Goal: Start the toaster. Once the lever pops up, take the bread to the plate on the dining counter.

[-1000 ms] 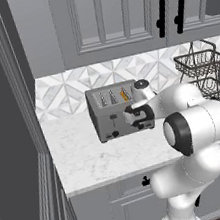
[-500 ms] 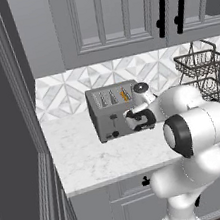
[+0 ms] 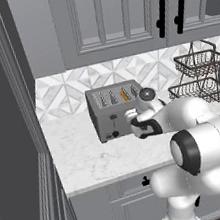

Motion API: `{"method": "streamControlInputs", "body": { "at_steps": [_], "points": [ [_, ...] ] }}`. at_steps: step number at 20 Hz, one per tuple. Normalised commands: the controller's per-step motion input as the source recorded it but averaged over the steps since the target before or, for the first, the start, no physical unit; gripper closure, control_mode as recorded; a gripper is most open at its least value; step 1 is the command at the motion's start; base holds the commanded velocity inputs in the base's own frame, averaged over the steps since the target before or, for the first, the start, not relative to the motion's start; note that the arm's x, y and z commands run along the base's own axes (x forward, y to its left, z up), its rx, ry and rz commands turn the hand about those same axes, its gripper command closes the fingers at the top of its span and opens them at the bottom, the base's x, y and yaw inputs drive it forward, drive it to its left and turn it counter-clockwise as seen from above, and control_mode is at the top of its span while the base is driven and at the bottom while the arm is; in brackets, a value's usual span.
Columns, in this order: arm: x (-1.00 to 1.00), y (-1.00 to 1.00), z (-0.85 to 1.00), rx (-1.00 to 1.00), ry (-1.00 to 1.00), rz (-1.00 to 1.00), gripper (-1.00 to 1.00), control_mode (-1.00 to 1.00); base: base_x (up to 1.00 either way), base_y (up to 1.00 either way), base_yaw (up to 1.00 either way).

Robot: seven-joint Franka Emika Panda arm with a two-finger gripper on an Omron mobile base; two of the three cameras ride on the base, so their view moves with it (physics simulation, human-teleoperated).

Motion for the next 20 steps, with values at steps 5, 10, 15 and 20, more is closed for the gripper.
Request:
{"method": "streamControlInputs", "body": {
  "at_steps": [5, 10, 15, 20],
  "points": [
    [-0.02, 0.00, 0.64, 0.03, -0.14, 0.02, 1.00, -1.00, 0.00, 0.00, 0.00],
    [-0.14, -0.01, 0.68, 0.03, -0.02, 0.05, 1.00, -1.00, 0.00, 0.00, 0.00],
    [-0.19, 0.00, 0.63, 0.03, 0.00, 0.04, 1.00, -1.00, 0.00, 0.00, 0.00],
    [-0.15, 0.00, 0.52, 0.02, 0.00, 0.00, 1.00, -1.00, 0.00, 0.00, 0.00]
  ]
}}
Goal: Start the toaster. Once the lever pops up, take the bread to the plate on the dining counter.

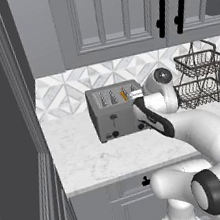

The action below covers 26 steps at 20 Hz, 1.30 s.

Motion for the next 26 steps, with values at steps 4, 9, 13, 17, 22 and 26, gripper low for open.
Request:
{"method": "streamControlInputs", "body": {
  "at_steps": [4, 9, 13, 17, 22, 26],
  "points": [
    [-0.03, 0.05, 0.29, 0.01, 0.00, 0.00, 1.00, -1.00, 0.00, 0.00, 0.00],
    [0.00, 0.11, 0.09, 0.00, 0.00, 0.00, 1.00, -1.00, 0.00, 0.00, 0.00],
    [0.00, 0.19, 0.01, 0.00, 0.00, 0.00, 1.00, -1.00, 0.00, 0.00, 0.00],
    [0.00, 0.21, 0.00, 0.00, -0.01, 0.00, 1.00, -1.00, 0.00, 0.00, 0.00],
    [0.03, 0.15, 0.00, 0.00, -0.04, 0.00, 1.00, -1.00, 0.00, 0.00, 0.00],
    [0.16, 0.03, 0.00, 0.00, -0.01, 0.00, 1.00, -1.00, 0.00, 0.00, 0.00]
  ]
}}
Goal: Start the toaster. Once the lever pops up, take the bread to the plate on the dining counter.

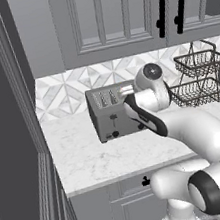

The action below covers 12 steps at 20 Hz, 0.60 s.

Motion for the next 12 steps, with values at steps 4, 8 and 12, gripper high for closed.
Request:
{"method": "streamControlInputs", "body": {
  "at_steps": [4, 8, 12],
  "points": [
    [0.27, 0.00, 0.00, 0.00, 0.00, 0.00, 1.00, -1.00, 0.00, 0.00, 0.00],
    [0.33, 0.00, 0.00, 0.00, 0.00, 0.00, 1.00, -1.00, 0.00, 0.00, 0.00],
    [0.34, 0.00, -0.06, 0.00, 0.00, 0.00, 1.00, -1.00, 0.00, 0.00, 0.00]
  ]
}}
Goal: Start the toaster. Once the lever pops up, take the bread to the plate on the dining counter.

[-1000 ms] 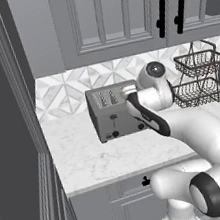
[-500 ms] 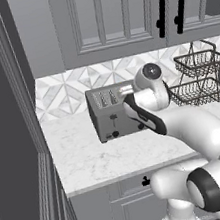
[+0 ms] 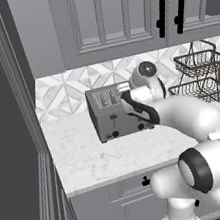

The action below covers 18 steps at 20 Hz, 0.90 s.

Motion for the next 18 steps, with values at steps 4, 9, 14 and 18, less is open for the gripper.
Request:
{"method": "streamControlInputs", "body": {
  "at_steps": [4, 9, 14, 18],
  "points": [
    [0.32, 0.00, -0.08, 0.00, 0.00, 0.00, 1.00, -1.00, 0.00, 0.00, 0.00],
    [0.29, 0.03, -0.12, 0.00, 0.00, 0.00, 1.00, -1.00, 0.00, 0.00, 0.00],
    [0.24, 0.09, -0.14, -0.01, 0.00, 0.00, 1.00, -1.00, 0.00, 0.00, 0.00],
    [0.15, 0.05, -0.12, -0.01, 0.00, 0.00, 1.00, -1.00, 0.00, 0.00, 0.00]
  ]
}}
